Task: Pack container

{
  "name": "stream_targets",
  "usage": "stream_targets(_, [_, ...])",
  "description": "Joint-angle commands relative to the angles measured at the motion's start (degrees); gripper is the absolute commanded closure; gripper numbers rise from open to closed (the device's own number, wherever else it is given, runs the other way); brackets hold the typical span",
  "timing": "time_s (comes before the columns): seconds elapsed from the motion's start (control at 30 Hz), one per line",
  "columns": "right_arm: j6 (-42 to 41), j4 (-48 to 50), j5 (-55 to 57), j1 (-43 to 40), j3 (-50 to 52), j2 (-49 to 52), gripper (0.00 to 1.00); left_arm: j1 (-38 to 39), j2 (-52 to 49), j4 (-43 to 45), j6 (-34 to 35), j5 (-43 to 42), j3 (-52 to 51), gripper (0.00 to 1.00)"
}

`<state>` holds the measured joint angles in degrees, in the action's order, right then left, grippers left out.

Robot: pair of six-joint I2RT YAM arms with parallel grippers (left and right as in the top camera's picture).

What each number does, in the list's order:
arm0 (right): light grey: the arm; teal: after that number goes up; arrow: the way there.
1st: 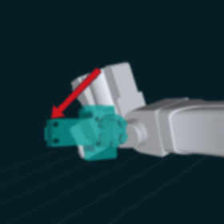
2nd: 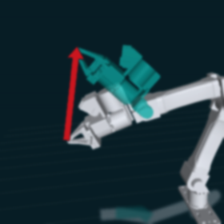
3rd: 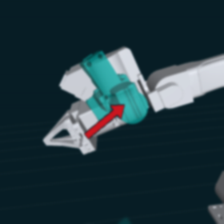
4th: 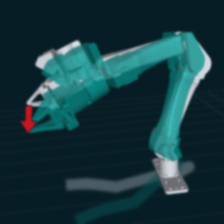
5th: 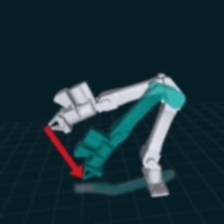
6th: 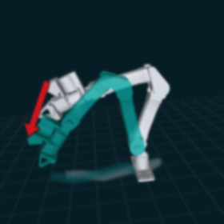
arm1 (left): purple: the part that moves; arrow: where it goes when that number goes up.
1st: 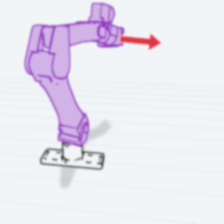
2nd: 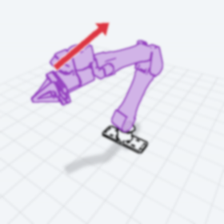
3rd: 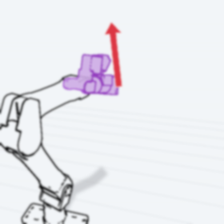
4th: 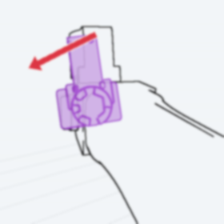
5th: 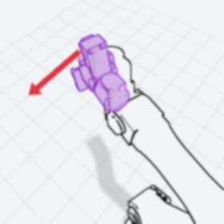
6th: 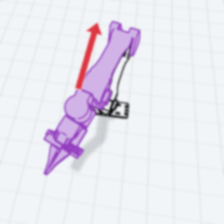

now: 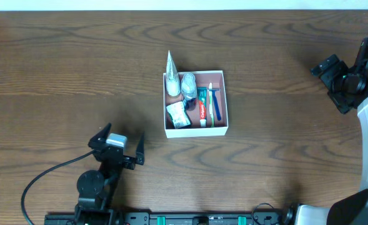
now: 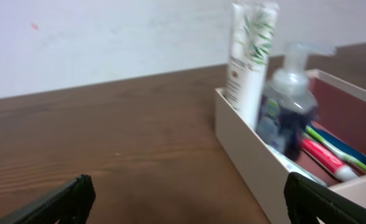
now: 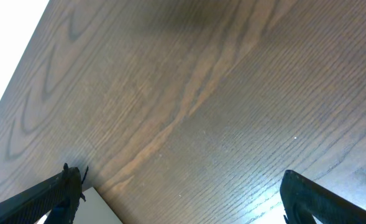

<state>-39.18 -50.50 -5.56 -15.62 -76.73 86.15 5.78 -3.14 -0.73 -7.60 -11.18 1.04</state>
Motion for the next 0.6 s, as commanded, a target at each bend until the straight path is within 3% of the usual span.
stream_targets(0.0, [0.7,-0.1,0.2,-0.3,-0.1,-0.7,0.01,-1.2,2.3,-2.4,-0.7,0.0,-0.8,0.02])
stream_targets(0.57, [0.7,-0.1,0.2,-0.3,-0.1,-0.7,0.01,-1.5,2.1,-2.2,-0.7,0.1,-0.8,0.02])
